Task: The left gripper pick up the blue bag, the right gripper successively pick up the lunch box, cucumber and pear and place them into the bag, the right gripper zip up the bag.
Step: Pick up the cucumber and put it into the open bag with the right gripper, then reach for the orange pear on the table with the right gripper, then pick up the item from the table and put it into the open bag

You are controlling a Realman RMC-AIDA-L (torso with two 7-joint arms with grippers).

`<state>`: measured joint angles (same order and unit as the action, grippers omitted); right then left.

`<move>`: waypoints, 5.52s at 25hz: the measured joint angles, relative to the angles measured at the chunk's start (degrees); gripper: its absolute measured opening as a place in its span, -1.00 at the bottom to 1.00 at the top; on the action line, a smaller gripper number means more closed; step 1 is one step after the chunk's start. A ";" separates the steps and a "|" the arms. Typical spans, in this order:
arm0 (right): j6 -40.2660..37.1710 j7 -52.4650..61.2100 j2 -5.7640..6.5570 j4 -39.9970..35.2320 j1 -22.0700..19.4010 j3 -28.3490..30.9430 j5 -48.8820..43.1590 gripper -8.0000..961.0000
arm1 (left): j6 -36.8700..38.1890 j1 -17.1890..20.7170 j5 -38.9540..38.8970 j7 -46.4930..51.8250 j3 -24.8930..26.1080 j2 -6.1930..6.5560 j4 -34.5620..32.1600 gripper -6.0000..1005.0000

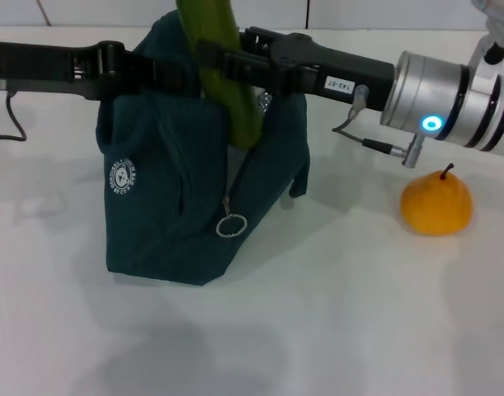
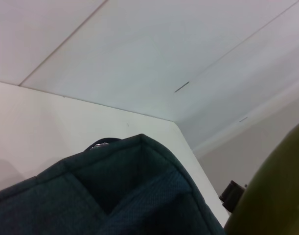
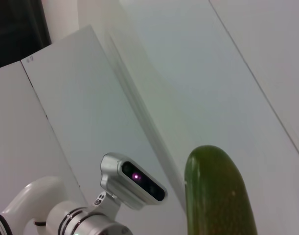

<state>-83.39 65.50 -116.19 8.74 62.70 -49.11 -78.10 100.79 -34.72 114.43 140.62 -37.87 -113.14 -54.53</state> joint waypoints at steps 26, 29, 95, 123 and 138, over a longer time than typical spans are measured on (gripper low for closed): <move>2.49 -4.18 0.00 1.71 -5.04 32.91 -31.52 0.36 | 0.10 0.71 -0.01 -0.06 -0.01 0.12 -0.05 -0.87; 2.24 -4.20 0.00 1.54 -5.05 32.94 -31.46 0.45 | 0.16 0.71 -0.02 -0.08 -0.01 0.12 -0.06 -0.87; -2.50 -21.41 0.35 -21.37 -35.28 27.40 -28.44 -0.62 | 0.54 1.19 -0.26 -0.44 -0.09 0.03 0.04 -0.86; -16.93 0.86 0.19 -19.68 -15.48 22.39 -17.03 -0.94 | 0.54 1.06 -0.26 -0.44 -0.36 -0.18 0.04 -0.85; -10.29 1.57 -0.01 -10.98 -5.01 15.18 -17.68 -0.94 | 0.46 1.26 -0.26 -0.78 0.00 -0.40 0.03 -0.85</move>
<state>-93.68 67.07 -116.19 -2.24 57.69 -33.92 -95.78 101.25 -33.45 114.17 139.84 -37.88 -113.54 -54.50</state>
